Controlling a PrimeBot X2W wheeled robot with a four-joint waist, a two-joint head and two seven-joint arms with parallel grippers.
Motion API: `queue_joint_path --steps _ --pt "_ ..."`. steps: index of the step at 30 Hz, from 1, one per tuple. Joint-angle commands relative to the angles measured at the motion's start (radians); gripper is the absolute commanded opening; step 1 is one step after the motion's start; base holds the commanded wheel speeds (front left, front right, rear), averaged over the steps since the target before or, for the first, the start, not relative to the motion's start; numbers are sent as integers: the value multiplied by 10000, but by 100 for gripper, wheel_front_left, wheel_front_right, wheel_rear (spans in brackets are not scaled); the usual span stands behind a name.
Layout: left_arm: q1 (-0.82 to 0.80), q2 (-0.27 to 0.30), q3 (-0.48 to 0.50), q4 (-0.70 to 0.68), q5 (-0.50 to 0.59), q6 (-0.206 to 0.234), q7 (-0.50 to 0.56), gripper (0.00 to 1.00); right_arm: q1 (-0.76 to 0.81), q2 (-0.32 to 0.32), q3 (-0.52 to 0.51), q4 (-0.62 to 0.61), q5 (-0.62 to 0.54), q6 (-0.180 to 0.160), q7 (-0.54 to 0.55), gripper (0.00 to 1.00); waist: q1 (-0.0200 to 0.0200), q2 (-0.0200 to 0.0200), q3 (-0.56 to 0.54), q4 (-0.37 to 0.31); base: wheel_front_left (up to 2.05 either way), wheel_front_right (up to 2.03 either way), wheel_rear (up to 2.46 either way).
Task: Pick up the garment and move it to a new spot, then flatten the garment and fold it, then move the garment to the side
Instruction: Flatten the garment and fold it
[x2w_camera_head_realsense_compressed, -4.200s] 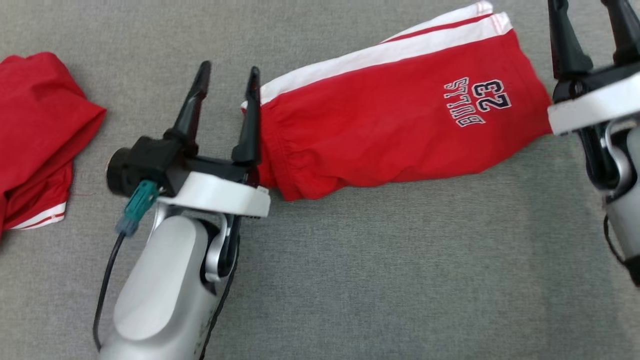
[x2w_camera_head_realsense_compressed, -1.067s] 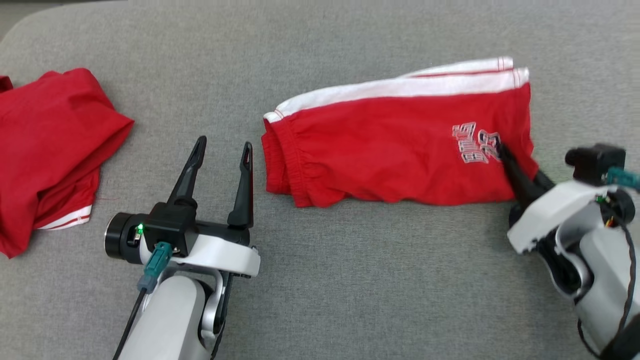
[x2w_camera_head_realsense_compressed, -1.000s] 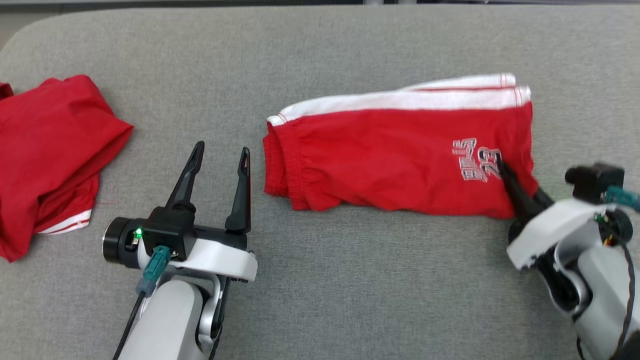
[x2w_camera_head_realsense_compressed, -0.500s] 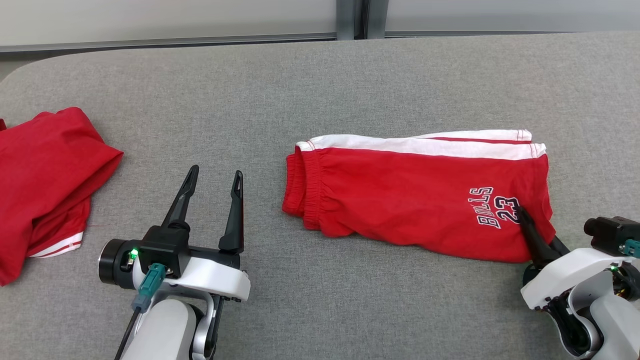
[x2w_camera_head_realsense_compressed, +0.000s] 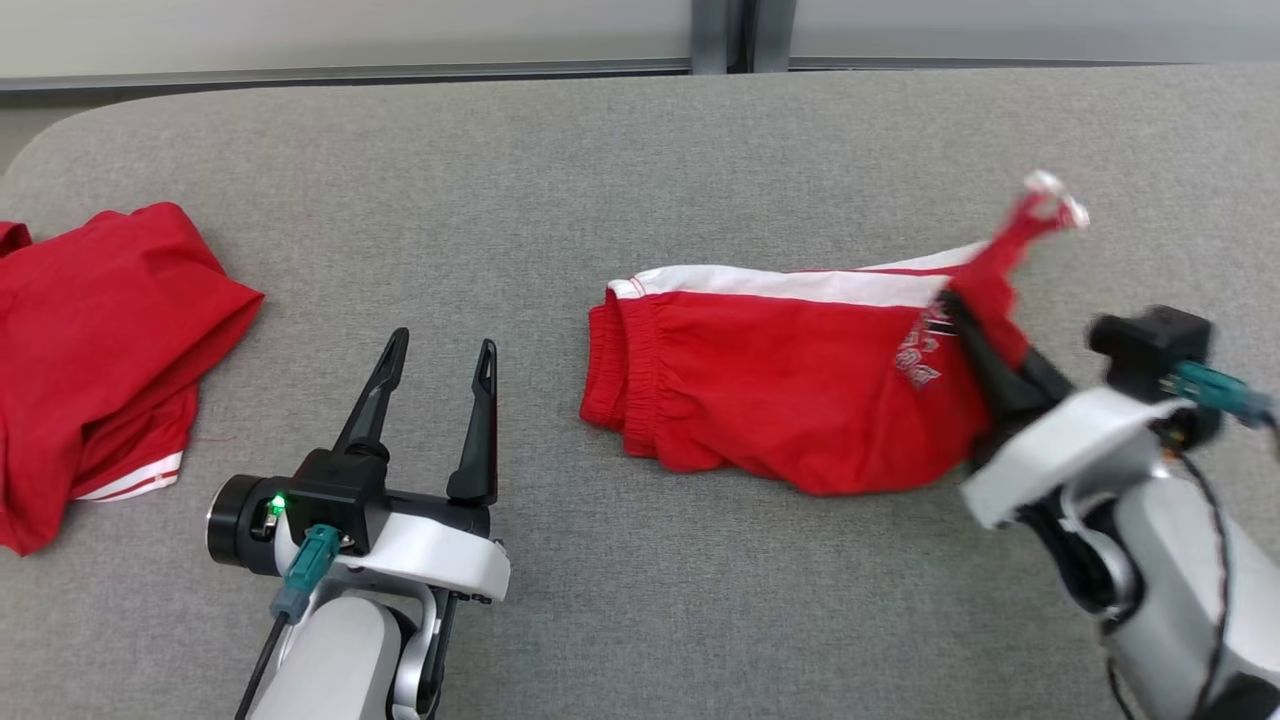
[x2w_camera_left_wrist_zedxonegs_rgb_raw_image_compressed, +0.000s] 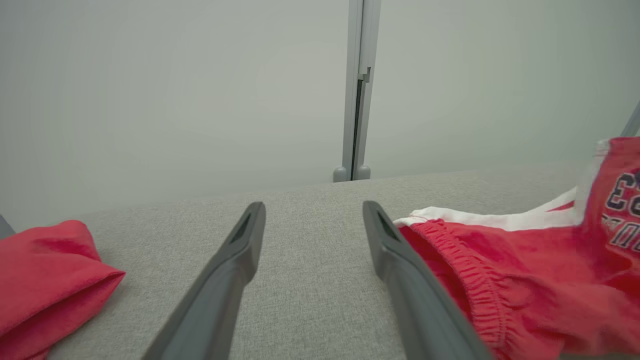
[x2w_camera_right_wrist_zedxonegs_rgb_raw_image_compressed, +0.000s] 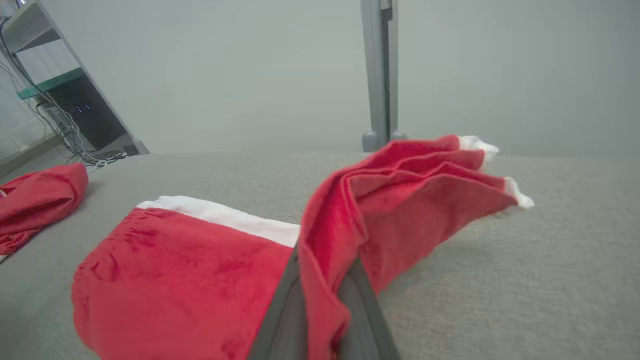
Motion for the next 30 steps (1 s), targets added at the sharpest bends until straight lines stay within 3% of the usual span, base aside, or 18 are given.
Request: queue_joint_path --steps 1,6,13,14,15,16,17,25,30 --pt "-137 8 4 2 -49 73 -41 100 -234 168 261 -262 -198 1 249 0 0 0 -5 64 0 0 0" --pt "-236 -99 -159 108 -150 55 -53 100 -852 1082 1715 -772 -219 1 1042 0 0 0 15 502 0 0 0" --pt "-212 -199 -257 229 -217 98 -109 100 -788 2108 2800 234 298 1 1241 0 0 0 79 865 0 0 0" --pt "-200 -206 -256 243 -218 112 -115 100 -820 2163 2867 390 286 1 1136 11 0 0 78 879 0 0 0" --pt "-192 -209 -257 249 -219 121 -121 100 -818 2217 2868 532 314 1 1031 42 0 0 77 886 0 0 0" --pt "-186 -215 -253 255 -219 137 -118 100 -793 2272 2965 660 369 1 993 82 0 0 71 886 0 0 0" --pt "-174 -212 -245 266 -217 152 -122 100 -811 2315 3070 705 386 2 910 100 0 0 55 876 0 0 0" --pt "-93 -38 -175 262 -65 252 -136 100 -1038 2044 3473 311 294 1 -482 100 0 0 -81 634 0 0 0" --pt "-8 80 -80 193 -63 320 -134 100 -847 1639 2829 -138 87 1 -1555 100 0 0 -291 361 0 0 0"
